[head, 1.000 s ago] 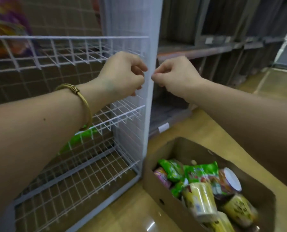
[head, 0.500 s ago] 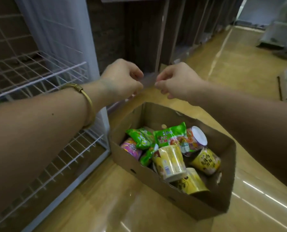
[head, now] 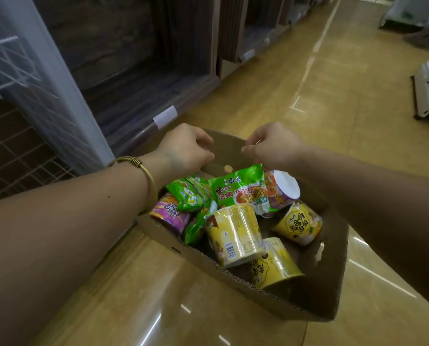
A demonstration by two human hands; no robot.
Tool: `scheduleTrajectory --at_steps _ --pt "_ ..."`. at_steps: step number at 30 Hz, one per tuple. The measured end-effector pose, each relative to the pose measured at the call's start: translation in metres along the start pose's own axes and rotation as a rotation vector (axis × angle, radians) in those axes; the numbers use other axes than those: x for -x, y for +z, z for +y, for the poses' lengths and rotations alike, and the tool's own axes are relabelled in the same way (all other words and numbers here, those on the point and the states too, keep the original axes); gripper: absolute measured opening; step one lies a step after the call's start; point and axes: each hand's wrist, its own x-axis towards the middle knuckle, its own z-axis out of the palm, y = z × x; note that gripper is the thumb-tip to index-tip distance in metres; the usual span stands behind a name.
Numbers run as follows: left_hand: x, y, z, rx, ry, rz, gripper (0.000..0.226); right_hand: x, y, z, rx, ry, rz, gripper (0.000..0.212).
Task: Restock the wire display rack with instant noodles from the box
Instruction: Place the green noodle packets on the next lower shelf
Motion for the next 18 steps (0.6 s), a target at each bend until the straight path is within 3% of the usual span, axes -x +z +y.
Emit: scheduleTrajectory --at_steps 18 --pt "-0.047 0.097 -0.056 0.143 -0.183 -0.095 0.037 -0.046 0.054 0.097 0.245 0.247 -0.035 0.03"
